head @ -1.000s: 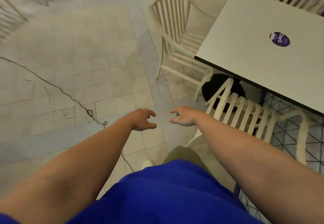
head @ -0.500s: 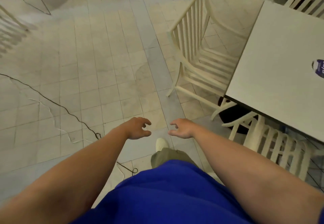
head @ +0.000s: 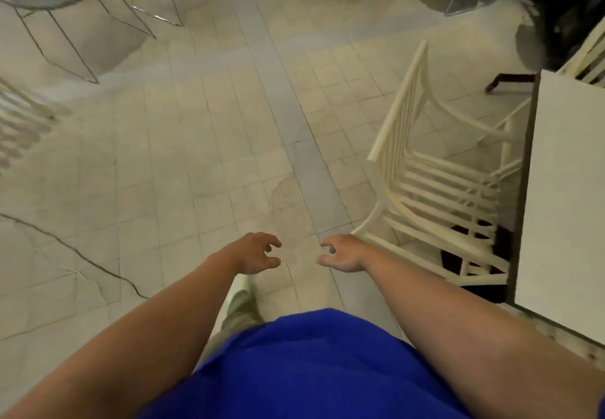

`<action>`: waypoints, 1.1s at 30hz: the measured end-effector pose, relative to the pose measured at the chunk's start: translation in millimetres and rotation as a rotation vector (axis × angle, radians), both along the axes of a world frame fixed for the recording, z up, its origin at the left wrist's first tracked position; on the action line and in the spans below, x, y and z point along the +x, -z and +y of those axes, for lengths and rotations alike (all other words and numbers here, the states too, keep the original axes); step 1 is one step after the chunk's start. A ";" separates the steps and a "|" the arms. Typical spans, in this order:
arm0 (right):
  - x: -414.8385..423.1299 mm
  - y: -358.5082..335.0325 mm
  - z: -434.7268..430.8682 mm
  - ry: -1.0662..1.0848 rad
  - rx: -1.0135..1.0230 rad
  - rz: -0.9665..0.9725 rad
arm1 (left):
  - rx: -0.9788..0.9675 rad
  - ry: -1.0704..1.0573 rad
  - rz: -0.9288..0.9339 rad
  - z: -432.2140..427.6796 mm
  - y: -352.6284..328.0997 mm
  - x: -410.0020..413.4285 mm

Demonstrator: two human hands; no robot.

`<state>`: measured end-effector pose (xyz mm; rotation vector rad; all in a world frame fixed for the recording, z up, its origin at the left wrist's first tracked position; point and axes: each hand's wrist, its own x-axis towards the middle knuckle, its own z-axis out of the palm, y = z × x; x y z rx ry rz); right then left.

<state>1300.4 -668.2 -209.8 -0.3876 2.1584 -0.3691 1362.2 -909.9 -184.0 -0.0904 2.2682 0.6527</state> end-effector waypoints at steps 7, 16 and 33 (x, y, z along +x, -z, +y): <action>-82.0 -0.2 -85.4 0.278 -0.043 -0.040 | -0.007 0.252 -0.017 -91.0 -7.6 -153.3; -202.5 11.0 -138.5 0.575 -0.124 -0.086 | -0.072 0.525 -0.006 -126.5 -13.3 -352.9; -395.2 -56.7 -43.9 1.424 -0.028 0.732 | 0.192 1.364 0.260 156.5 -69.0 -677.3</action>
